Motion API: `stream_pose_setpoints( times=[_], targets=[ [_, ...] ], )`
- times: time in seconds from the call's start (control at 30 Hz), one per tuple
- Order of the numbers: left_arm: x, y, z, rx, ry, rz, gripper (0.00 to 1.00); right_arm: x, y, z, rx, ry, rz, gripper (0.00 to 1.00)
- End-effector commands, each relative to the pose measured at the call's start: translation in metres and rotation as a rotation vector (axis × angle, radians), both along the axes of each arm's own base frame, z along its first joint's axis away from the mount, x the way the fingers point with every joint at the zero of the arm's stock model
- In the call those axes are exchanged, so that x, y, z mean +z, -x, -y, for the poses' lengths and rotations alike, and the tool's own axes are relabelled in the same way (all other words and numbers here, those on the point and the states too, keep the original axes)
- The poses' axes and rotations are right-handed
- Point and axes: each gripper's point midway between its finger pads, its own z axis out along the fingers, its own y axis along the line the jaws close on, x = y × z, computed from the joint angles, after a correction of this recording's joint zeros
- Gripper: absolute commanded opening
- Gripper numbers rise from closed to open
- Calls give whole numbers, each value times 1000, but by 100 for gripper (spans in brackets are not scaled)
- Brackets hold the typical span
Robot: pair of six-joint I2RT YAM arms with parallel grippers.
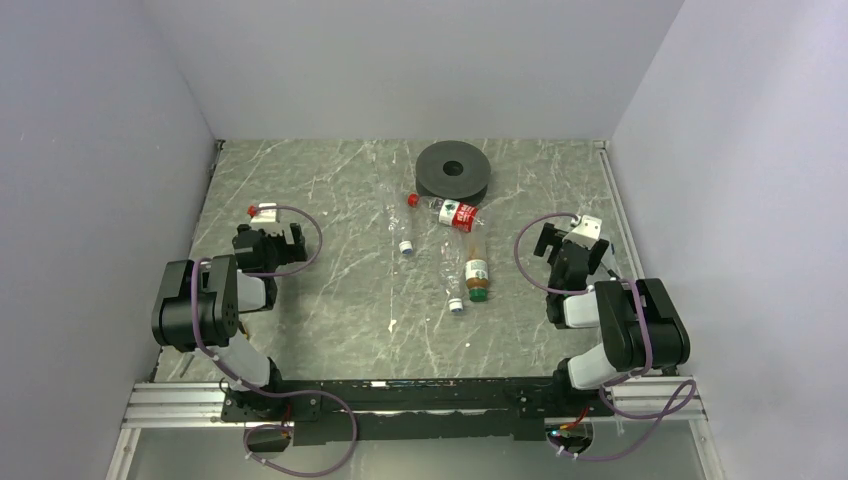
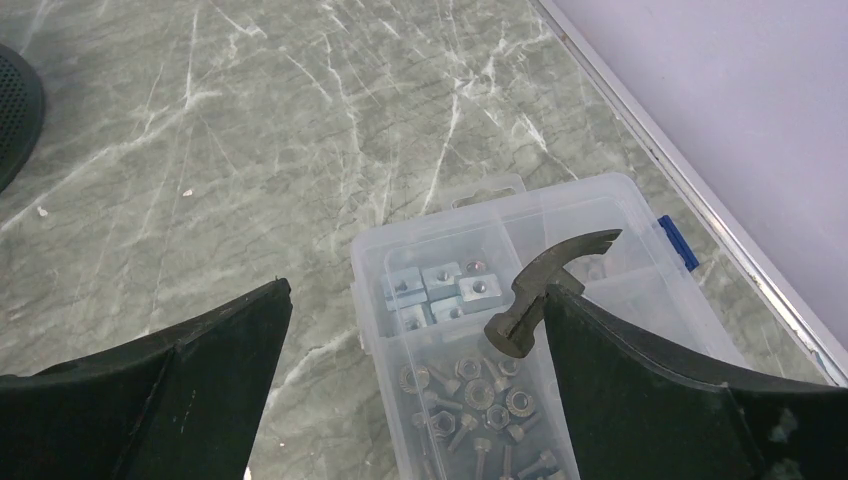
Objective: Unscrew the bottle caps
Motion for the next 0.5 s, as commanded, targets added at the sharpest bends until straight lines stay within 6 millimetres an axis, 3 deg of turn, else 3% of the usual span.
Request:
stream_pose_setpoints(
  times=[0.0,0.3,0.47],
  targets=[
    [14,-9,-1,6,-4,46,99,21,-7,-1,-1,-18,84,100],
    [14,-9,-1,4,-4,44,99,26,-5,3,-19,-20,94,100],
    [22,-13,4,-30,12,5,99,47,-7,8,-64,-35,77,100]
  ],
)
